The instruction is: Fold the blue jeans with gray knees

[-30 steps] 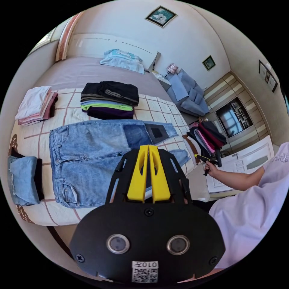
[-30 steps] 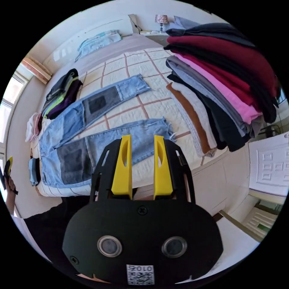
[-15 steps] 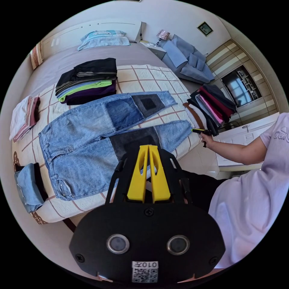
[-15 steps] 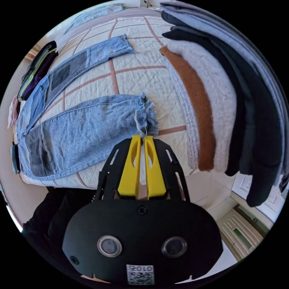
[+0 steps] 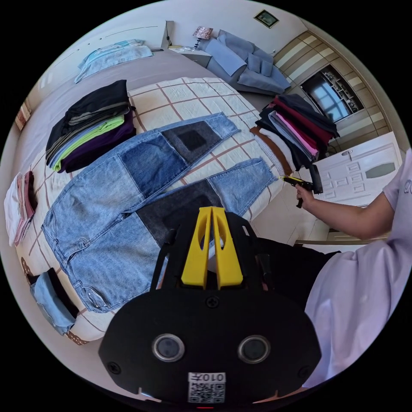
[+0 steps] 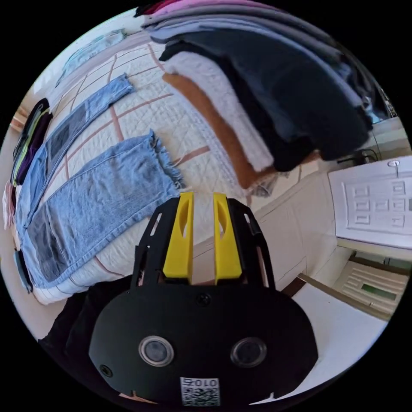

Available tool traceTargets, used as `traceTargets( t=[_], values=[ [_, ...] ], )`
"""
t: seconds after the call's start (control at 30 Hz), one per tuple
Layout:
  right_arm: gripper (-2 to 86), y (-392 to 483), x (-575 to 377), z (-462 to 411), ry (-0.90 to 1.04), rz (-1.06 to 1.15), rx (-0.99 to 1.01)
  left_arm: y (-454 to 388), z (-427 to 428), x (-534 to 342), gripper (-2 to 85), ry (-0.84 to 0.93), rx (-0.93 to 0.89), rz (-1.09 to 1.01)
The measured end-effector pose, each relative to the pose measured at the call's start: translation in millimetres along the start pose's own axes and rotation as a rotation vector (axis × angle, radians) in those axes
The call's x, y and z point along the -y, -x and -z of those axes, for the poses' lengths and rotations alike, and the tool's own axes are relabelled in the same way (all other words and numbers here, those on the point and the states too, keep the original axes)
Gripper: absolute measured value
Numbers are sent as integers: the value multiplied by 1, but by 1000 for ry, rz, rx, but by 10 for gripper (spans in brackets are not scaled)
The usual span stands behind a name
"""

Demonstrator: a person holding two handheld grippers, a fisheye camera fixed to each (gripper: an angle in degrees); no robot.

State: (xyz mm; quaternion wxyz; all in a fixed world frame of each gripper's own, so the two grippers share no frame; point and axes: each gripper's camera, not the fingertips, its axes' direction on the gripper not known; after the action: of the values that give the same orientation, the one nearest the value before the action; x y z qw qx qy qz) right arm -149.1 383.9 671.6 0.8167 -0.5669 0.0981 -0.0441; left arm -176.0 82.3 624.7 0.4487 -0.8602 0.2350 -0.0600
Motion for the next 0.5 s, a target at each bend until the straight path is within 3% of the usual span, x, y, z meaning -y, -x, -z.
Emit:
traceTargets(
  t=[0.07,0.27,0.33,0.4,0.5],
  values=[
    [46,3,2,18,-76,26,5,-3,-8,16,-3,5,33,-5],
    [58,82,37,37,-159,378,105,10,-35,43,-3,43,108,56],
    [61,104,54,25,-101,442,169,18,-37,48,-2,18,95,81],
    [65,128,74,-6,83,494,234,27,-38,54,-1,9,112,94],
    [59,138,90,-2,140,447,237,43,-37,63,6,6,177,65]
  ],
)
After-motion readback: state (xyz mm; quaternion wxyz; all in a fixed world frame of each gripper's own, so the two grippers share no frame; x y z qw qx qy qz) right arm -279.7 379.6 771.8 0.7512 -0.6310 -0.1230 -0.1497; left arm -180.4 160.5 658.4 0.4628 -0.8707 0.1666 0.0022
